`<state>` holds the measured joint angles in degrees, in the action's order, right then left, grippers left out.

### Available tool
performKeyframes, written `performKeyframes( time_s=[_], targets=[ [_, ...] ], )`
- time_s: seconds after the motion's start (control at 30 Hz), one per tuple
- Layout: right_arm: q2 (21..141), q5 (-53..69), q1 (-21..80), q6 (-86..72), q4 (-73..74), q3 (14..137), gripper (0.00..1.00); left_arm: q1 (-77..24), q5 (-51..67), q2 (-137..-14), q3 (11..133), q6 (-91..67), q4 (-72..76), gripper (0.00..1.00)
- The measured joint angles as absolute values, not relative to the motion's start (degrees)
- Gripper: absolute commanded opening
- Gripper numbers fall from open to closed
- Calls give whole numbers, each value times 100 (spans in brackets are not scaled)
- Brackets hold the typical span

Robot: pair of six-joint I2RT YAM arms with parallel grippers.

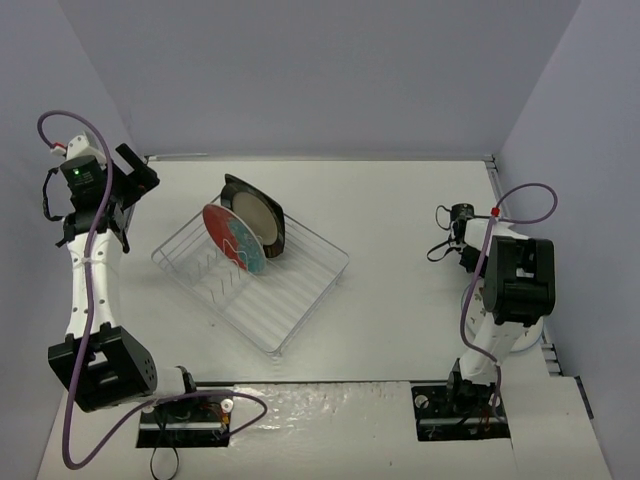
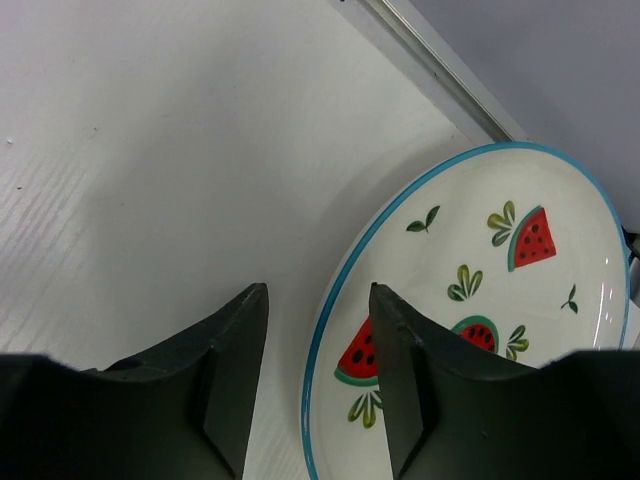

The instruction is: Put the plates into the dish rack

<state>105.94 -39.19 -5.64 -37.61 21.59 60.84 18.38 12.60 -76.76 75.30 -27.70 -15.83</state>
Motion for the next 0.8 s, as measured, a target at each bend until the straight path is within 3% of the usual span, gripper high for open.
performKeyframes(
  time_s=[0.17,0.3,0.6,0.8],
  targets=[
    [10631,-3849,-570,-3881,2155,6077,20,1837,1311,-7827,7738,-2768,-1561,97],
    [10636,-3937,-592,-3883,2287,6037,0,1837,1309,-7835,7826,-2759,-1556,97],
    [10494,-3944,-418,-3894,2425,5881,0,1837,1313,-7832,7894,-2737,-1542,97],
    [10449,-3856,479,-3889,2500,5921,0,1835,1358,-7831,7894,-2740,-1467,97]
  ],
)
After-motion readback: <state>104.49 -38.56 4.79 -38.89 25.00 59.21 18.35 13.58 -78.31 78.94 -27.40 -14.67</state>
